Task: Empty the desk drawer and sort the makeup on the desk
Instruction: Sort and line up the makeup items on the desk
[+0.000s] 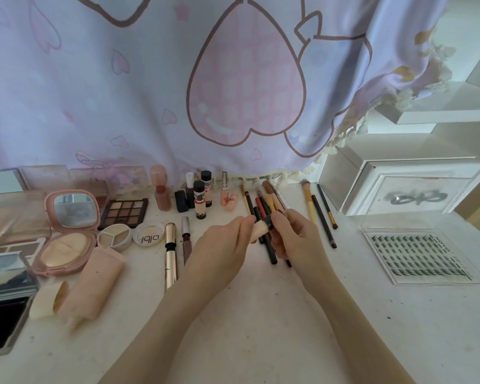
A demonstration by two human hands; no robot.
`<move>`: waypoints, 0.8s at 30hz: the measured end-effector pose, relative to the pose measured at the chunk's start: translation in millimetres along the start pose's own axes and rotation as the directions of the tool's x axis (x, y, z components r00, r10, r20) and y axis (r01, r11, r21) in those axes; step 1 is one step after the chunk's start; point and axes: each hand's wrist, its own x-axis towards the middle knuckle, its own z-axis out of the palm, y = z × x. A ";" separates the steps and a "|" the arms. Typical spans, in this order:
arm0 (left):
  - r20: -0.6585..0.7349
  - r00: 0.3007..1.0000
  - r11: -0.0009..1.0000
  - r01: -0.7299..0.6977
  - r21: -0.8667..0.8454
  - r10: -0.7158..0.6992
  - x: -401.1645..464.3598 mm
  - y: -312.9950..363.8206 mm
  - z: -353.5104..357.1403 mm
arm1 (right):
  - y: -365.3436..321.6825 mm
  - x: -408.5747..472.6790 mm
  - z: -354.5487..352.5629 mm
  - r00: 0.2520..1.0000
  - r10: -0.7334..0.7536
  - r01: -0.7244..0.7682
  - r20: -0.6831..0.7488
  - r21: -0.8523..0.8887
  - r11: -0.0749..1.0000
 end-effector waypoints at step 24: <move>0.160 0.987 0.971 0.024 -0.237 0.015 0.7 -2.9 8.7 | -3.0 1.6 -7.3 0.997 -0.044 0.046 -0.068 0.030 0.998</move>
